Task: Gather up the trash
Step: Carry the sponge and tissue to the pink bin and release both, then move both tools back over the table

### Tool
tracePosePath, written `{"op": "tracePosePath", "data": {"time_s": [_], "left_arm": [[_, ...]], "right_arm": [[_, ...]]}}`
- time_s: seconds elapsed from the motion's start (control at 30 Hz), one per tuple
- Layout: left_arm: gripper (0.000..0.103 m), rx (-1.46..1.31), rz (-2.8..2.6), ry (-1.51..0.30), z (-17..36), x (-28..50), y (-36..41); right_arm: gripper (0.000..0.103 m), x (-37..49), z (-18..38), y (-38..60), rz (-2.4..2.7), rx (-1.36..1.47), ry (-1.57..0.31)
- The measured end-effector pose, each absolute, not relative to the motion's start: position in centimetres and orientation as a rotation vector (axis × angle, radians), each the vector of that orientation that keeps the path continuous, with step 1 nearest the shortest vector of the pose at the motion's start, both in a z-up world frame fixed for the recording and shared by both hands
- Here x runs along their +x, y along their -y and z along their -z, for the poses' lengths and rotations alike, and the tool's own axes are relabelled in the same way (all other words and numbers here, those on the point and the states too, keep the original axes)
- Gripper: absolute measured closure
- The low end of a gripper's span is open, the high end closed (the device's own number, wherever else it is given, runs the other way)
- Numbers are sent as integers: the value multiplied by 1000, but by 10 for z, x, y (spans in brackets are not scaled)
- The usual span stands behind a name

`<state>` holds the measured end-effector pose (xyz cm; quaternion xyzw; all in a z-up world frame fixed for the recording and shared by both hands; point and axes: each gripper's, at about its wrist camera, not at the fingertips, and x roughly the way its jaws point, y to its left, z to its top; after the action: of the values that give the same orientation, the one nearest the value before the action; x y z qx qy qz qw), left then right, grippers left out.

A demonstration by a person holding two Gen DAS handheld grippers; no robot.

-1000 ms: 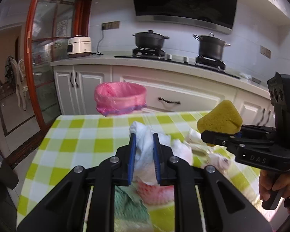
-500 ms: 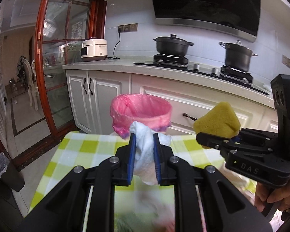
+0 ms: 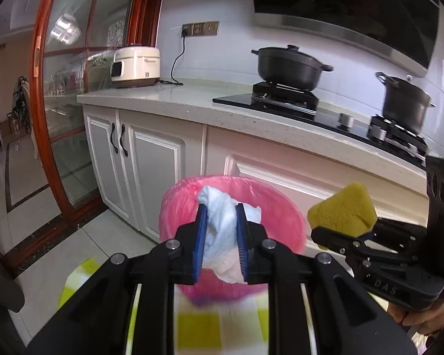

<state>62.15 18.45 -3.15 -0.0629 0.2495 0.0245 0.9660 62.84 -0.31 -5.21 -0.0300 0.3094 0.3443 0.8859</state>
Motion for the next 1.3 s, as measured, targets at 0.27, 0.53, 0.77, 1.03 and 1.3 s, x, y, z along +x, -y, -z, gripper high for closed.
{"op": "tracePosePath", "data": {"time_s": [0.27, 0.53, 0.77, 1.03, 1.3], "left_arm": [[78, -156, -47, -590, 72, 700, -208], [52, -166, -78, -584, 80, 698, -221], [40, -140, -143, -512, 46, 623, -217], [5, -77, -170, -420, 6, 492, -162], [5, -44, -160, -393, 4, 369, -100]], "right_arm": [[72, 680, 86, -23, -743, -108, -680], [37, 682, 91, -18, -728, -117, -660], [37, 640, 50, 19, -713, -82, -596], [30, 527, -5, 79, -673, -34, -528], [24, 409, -9, 135, -612, -16, -510]]}}
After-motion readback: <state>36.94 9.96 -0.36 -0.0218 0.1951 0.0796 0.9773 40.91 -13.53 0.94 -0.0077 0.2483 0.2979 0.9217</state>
